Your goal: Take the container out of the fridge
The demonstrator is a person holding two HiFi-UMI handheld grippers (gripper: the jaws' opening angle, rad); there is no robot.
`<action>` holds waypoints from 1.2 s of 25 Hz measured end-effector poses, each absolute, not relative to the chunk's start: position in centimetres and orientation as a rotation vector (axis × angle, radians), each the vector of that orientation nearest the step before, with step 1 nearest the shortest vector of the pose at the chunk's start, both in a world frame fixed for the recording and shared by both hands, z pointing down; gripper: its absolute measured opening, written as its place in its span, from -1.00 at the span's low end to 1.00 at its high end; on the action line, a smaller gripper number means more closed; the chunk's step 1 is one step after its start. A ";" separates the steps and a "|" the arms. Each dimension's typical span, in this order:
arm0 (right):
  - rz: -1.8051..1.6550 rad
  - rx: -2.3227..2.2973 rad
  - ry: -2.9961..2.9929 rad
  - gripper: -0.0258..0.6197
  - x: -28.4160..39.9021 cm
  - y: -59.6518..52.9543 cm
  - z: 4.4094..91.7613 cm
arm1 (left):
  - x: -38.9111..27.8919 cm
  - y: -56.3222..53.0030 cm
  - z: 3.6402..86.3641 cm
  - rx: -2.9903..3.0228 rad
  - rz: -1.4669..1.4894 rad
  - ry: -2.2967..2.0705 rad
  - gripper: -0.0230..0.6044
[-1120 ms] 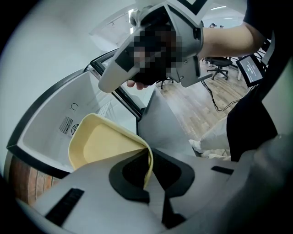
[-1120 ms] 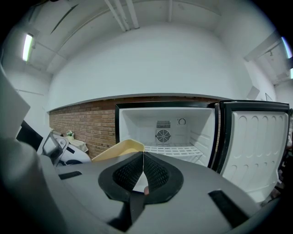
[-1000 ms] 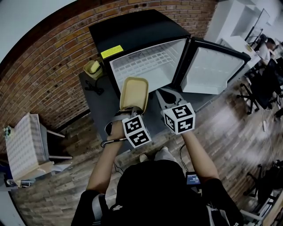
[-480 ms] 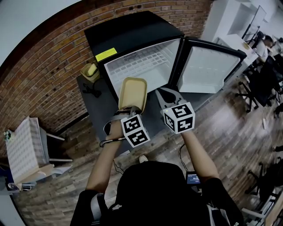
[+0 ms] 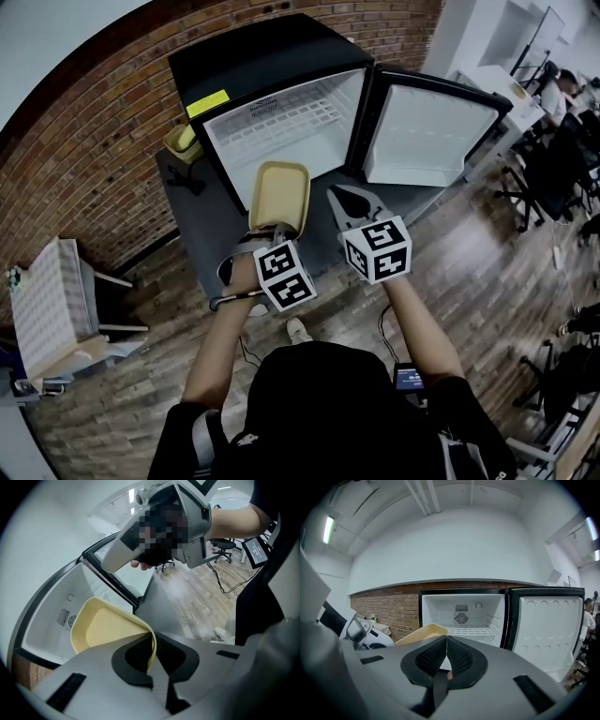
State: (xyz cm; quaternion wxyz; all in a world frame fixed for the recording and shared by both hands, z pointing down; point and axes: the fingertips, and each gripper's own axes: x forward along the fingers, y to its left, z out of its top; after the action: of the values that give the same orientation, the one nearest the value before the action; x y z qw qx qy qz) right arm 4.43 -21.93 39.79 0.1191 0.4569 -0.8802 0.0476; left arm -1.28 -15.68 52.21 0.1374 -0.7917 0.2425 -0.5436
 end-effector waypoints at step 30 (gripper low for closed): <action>0.151 1.325 -2.616 -0.79 10.7 -9.9 40.3 | 4.1 -3.7 52.6 -2.271 -1.602 0.762 -0.84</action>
State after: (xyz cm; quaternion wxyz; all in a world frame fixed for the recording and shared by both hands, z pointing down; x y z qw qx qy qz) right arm 10.68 -9.90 40.29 0.1024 0.4489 -0.8862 0.0513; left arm 4.15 -3.70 52.58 0.1296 -0.7815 0.2622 -0.5511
